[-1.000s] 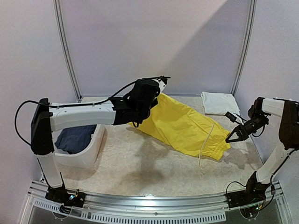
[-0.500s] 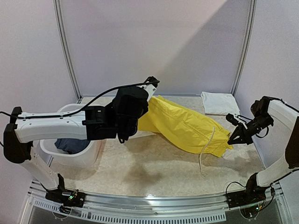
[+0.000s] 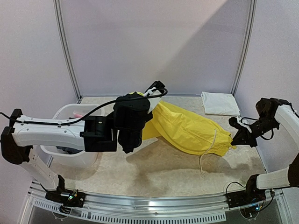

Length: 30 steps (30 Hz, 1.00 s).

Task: Fold and stack the mixed laundry pile
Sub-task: Fold the flattened shorts at the center of the board.

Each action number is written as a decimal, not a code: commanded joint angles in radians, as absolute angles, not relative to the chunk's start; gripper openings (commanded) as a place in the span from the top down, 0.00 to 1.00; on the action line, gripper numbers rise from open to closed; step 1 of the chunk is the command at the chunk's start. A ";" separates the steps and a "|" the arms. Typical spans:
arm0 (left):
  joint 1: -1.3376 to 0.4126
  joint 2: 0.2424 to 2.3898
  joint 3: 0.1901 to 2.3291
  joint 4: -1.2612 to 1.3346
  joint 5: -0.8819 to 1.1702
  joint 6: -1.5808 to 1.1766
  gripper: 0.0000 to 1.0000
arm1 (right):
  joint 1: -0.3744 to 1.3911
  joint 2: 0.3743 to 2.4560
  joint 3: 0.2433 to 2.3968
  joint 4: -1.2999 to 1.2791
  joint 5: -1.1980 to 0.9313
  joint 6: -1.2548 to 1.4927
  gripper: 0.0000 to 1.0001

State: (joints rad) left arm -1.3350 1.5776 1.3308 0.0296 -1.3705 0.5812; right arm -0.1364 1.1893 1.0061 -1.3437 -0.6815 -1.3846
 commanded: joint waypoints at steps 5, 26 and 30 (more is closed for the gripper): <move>-1.422 1.484 1.274 0.014 -1.479 0.583 1.00 | -0.130 1.055 1.050 -1.663 -0.656 -1.366 1.00; -1.130 1.646 1.380 -0.079 -1.153 0.589 1.00 | -0.130 1.321 1.018 -1.657 -0.713 -1.371 1.00; -1.049 1.733 1.427 -0.019 -1.091 0.641 1.00 | -0.148 1.432 1.057 -1.661 -0.731 -1.369 1.00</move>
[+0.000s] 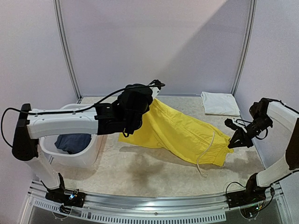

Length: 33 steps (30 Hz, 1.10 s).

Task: Fold and stack the mixed laundry pile
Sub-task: Fold the flattened shorts at the center of the board.

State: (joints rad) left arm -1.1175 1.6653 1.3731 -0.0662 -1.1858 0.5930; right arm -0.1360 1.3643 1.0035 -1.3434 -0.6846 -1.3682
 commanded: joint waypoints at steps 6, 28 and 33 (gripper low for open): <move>-0.947 1.895 1.564 0.020 -1.008 0.664 1.00 | -0.185 1.631 1.158 -1.661 -0.777 -1.330 1.00; -0.752 2.464 2.232 -0.187 -0.864 0.680 1.00 | -0.243 2.183 1.530 -1.655 -0.889 -1.194 1.00; -0.735 2.528 2.269 -0.178 -0.832 0.679 1.00 | -0.244 2.250 1.614 -1.645 -0.882 -1.130 1.00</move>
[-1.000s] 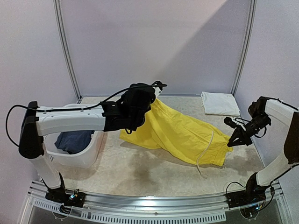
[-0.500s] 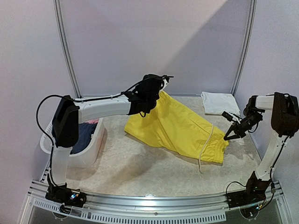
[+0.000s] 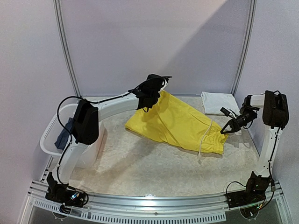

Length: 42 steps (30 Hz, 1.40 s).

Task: Fold and stack the mixed laundry pile
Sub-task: Fold the flattened shorts at the center of the board.

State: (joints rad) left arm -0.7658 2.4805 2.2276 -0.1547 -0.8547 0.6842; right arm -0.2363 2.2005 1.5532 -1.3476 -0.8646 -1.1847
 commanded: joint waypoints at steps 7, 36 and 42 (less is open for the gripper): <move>-0.717 2.612 2.334 -0.164 -0.796 0.655 1.00 | -0.245 2.296 1.701 -1.616 -0.873 -1.046 1.00; -0.704 2.728 2.390 -0.150 -0.773 0.651 1.00 | -0.245 2.274 2.140 -1.661 -0.493 -0.611 0.98; -0.704 2.730 2.388 -0.148 -0.772 0.646 1.00 | -0.204 2.299 2.165 -1.566 -0.440 -0.573 0.93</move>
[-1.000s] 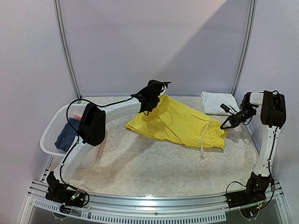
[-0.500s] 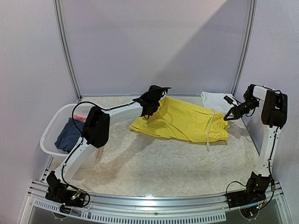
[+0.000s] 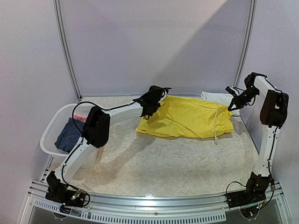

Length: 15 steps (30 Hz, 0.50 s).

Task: Fold and stack the mixed laundry pile
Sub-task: Fold the flattened shorts at the center of the board.

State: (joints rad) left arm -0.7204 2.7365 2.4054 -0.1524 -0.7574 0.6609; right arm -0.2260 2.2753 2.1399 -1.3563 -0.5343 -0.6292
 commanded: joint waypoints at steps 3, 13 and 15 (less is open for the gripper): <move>-0.704 2.737 2.406 -0.147 -0.770 0.644 1.00 | -0.178 2.344 2.185 -1.479 -0.356 -0.523 0.94; -0.706 2.660 2.376 -0.187 -0.857 0.621 0.45 | -0.168 2.307 2.200 -1.309 -0.304 -0.357 0.54; -0.714 2.596 2.321 -0.186 -0.868 0.599 0.39 | -0.168 2.238 2.131 -1.273 -0.318 -0.352 0.53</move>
State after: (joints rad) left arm -0.7185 2.7251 2.3905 -0.1646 -0.8200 0.6357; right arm -0.1688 2.3741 2.2070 -1.3285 -0.3225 -0.4061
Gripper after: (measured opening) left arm 0.575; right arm 0.461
